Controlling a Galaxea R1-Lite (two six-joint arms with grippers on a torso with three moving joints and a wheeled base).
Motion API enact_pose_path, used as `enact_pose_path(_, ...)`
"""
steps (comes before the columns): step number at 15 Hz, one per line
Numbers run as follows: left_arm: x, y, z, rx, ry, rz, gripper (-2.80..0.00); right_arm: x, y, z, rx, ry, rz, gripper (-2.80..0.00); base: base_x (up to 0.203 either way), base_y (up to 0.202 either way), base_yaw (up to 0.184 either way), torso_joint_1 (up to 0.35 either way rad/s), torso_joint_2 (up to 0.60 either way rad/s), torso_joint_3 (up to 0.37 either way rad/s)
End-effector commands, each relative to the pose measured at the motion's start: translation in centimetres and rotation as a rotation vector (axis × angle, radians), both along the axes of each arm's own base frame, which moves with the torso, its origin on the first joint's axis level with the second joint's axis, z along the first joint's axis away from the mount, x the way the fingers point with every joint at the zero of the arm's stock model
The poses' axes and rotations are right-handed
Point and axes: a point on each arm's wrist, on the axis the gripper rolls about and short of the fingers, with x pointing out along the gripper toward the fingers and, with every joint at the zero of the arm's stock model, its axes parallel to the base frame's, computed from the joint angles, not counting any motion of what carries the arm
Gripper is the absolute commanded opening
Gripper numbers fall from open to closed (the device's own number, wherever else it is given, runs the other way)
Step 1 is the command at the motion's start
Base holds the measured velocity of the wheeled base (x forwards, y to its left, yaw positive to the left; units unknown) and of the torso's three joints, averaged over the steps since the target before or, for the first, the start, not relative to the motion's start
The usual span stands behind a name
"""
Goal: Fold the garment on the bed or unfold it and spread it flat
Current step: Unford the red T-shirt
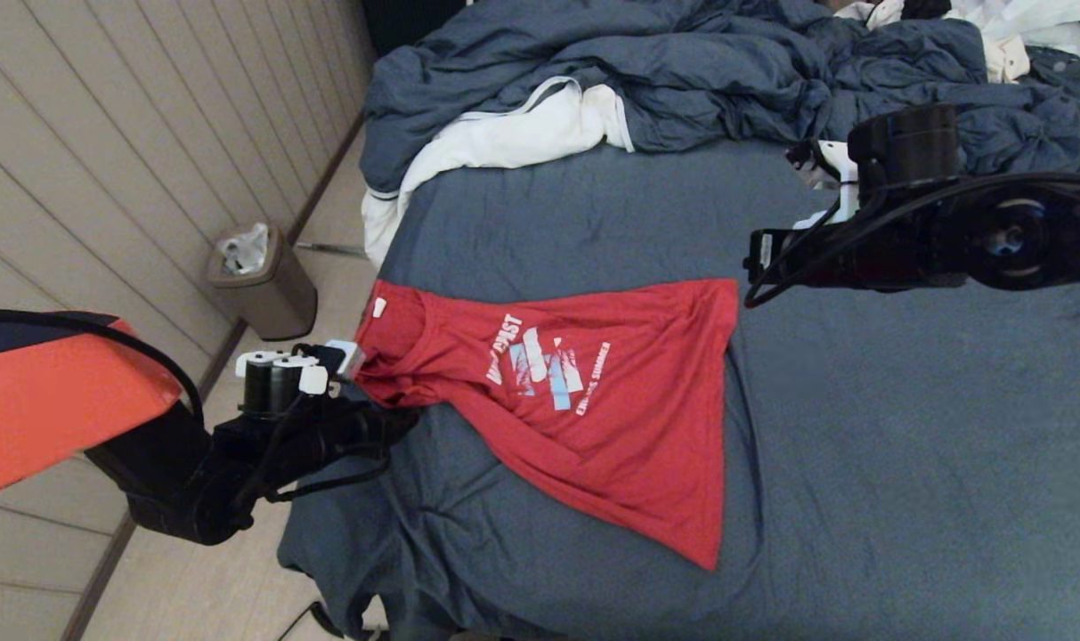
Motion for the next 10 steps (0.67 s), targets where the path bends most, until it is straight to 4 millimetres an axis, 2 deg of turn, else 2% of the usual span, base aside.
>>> enact_pose_path(1, 0.5, 0.2, 0.0, -0.004, -0.013, 0.012, 0.00, 0.2, 0.2, -0.3, -0.001, 0.008, 0.004, -2.80, 0.000, 0.000, 0.000, 0.000, 0.00, 0.000)
enact_pose_path(4, 0.4, 0.2, -0.5, 0.005, -0.027, 0.023, 0.00, 0.2, 0.4, -0.4, -0.001, 0.010, 0.006, -2.80, 0.000, 0.000, 0.000, 0.000, 0.00, 0.000)
enact_pose_path(10, 0.4, -1.4, -1.3, 0.036, -0.041, 0.011, 0.00, 0.2, 0.4, -0.4, -0.002, 0.010, 0.010, -2.80, 0.000, 0.000, 0.000, 0.000, 0.00, 0.000)
